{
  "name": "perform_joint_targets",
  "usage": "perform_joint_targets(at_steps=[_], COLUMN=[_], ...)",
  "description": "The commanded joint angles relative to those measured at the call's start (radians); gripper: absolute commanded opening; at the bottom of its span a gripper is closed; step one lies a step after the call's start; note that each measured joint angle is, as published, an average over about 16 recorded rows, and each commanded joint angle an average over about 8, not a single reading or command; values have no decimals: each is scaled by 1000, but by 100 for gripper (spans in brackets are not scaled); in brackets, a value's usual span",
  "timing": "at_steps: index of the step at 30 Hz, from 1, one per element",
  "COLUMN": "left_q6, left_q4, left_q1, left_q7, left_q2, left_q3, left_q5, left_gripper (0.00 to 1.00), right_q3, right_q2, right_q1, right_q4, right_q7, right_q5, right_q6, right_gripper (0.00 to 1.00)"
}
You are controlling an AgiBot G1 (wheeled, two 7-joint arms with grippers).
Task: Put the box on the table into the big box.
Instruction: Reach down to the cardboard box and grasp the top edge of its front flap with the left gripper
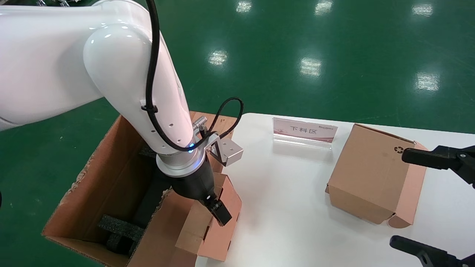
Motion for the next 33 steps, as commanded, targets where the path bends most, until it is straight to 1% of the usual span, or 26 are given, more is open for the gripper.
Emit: perform_joint_targets(at_steps=[1, 12, 13, 20, 21, 33], left_q6=[-1, -1, -1, -1, -1, 0], left_q4=[0, 0, 0, 0, 0, 0], left_q1=[1, 1, 1, 0, 0, -1], left_q7=[-2, -1, -1, 0, 0, 1], left_q2=[1, 0, 0, 0, 0, -1], left_q3=[0, 0, 0, 0, 0, 0], left_q5=[2, 1, 1, 0, -1, -1], left_gripper=[0, 0, 0, 0, 0, 0], right_q3=[0, 0, 0, 0, 0, 0], right_q2=[0, 0, 0, 0, 0, 0], right_q1=[0, 0, 0, 0, 0, 0], right_q4=[0, 0, 0, 0, 0, 0], right_q7=[0, 0, 0, 0, 0, 0], right_q5=[0, 0, 0, 0, 0, 0], right_q6=[0, 0, 0, 0, 0, 0], right_gripper=[0, 0, 3, 91, 100, 100])
